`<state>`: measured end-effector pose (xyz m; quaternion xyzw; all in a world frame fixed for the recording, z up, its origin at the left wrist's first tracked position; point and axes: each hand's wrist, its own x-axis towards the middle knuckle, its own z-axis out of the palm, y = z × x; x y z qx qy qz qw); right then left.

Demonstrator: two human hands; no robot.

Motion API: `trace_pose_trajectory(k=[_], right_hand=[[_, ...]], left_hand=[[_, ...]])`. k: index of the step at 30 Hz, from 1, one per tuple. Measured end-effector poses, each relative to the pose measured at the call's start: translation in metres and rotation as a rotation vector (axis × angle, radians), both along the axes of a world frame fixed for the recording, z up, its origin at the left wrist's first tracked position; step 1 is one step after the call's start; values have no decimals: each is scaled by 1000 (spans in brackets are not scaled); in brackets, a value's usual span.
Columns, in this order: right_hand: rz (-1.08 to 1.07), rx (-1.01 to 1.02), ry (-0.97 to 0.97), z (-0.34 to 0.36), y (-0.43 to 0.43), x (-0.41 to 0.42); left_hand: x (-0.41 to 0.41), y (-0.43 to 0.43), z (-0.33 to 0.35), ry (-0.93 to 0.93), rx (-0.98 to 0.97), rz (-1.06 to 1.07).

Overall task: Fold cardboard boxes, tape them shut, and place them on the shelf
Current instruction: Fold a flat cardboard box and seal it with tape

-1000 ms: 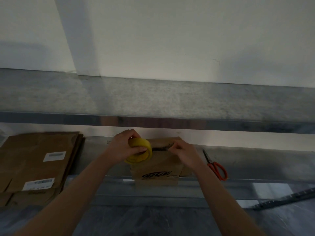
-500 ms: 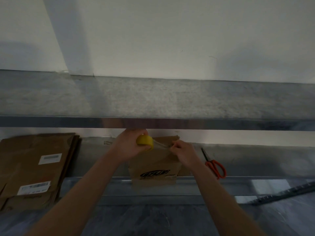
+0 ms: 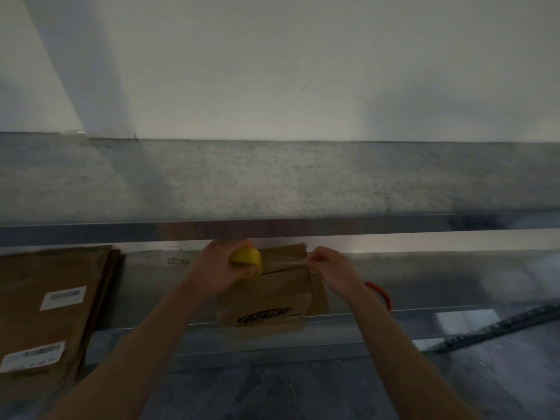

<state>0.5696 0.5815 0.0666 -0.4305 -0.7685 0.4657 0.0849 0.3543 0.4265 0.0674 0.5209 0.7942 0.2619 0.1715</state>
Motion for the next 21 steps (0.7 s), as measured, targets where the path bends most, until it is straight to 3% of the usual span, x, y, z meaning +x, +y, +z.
trace_pose_trajectory(k=[2, 9, 15, 21], right_hand=[[14, -41, -11, 0, 10, 4], [1, -213, -25, -14, 24, 4], [-65, -163, -28, -36, 33, 14], [-69, -35, -19, -47, 31, 15]], left_hand=[[2, -1, 0, 20, 6, -32], [8, -5, 5, -170, 22, -57], [21, 4, 9, -174, 118, 22], [18, 8, 7, -246, 55, -51]])
